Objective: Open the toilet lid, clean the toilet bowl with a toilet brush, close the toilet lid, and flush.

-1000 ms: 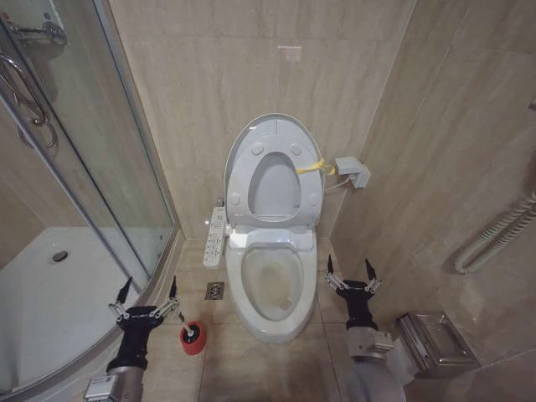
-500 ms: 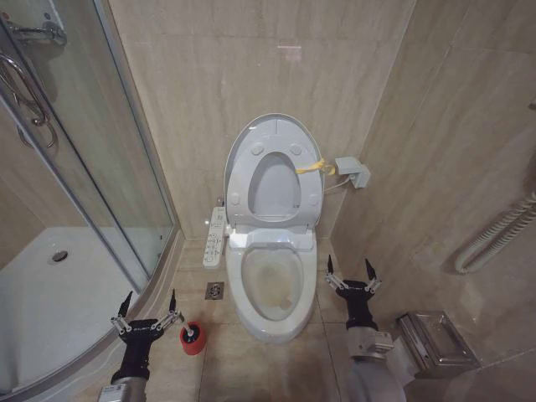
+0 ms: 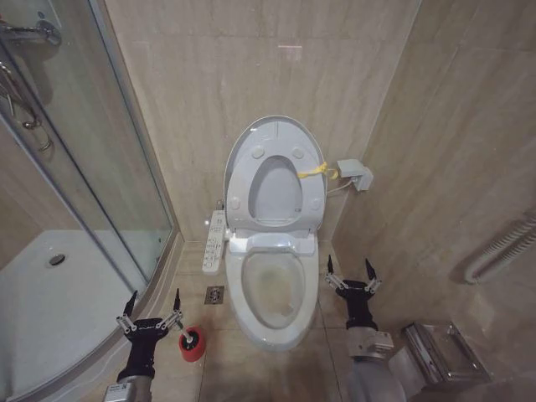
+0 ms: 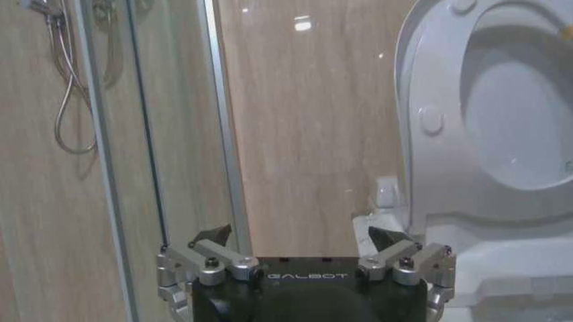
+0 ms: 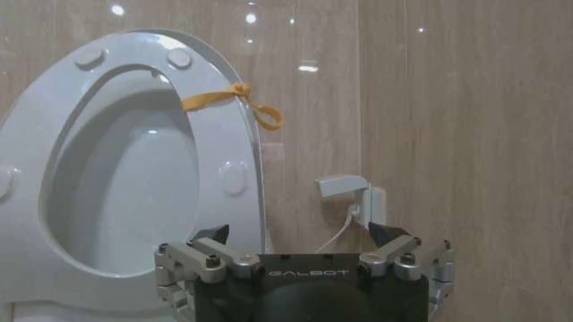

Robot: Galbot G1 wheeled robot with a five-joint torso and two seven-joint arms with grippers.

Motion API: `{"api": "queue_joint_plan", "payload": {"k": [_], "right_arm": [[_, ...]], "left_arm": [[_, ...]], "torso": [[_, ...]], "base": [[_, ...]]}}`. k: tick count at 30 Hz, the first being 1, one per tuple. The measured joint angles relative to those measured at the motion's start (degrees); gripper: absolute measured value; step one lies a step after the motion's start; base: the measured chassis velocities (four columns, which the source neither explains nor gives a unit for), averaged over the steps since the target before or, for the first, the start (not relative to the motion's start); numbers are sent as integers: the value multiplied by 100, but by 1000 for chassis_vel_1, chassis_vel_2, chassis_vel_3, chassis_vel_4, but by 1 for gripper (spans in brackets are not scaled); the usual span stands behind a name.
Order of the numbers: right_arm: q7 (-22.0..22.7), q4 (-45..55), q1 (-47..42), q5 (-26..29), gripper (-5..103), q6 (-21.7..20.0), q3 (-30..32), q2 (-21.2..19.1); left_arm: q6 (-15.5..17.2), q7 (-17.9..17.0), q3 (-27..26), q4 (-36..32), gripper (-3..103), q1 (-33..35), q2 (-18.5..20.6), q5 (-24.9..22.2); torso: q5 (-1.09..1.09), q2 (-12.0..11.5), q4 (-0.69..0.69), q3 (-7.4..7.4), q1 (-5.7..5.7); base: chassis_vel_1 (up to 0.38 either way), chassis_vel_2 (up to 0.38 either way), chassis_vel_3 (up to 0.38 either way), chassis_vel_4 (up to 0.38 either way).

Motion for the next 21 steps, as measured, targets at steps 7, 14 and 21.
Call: {"api": "queue_joint_plan", "payload": {"k": [7,14,21], "right_arm": [[0,0,-2,0,100,0,1,0],[0,0,-2,0,100,0,0,0],[0,0,-2,0,100,0,0,0]], "left_arm": [[-697,2,7,998,100,-306,63,55],[-1446,73,94,2229,96,-665,82,129],[-1806,115,113,2985,90,-967,91,117]], "torso": [[0,1,-1,-2,-4],[0,1,0,-1,-4],[0,1,0,-1,-4]], "base": [[-14,8,16,-21],[0,0,0,0],[0,0,0,0]]}}
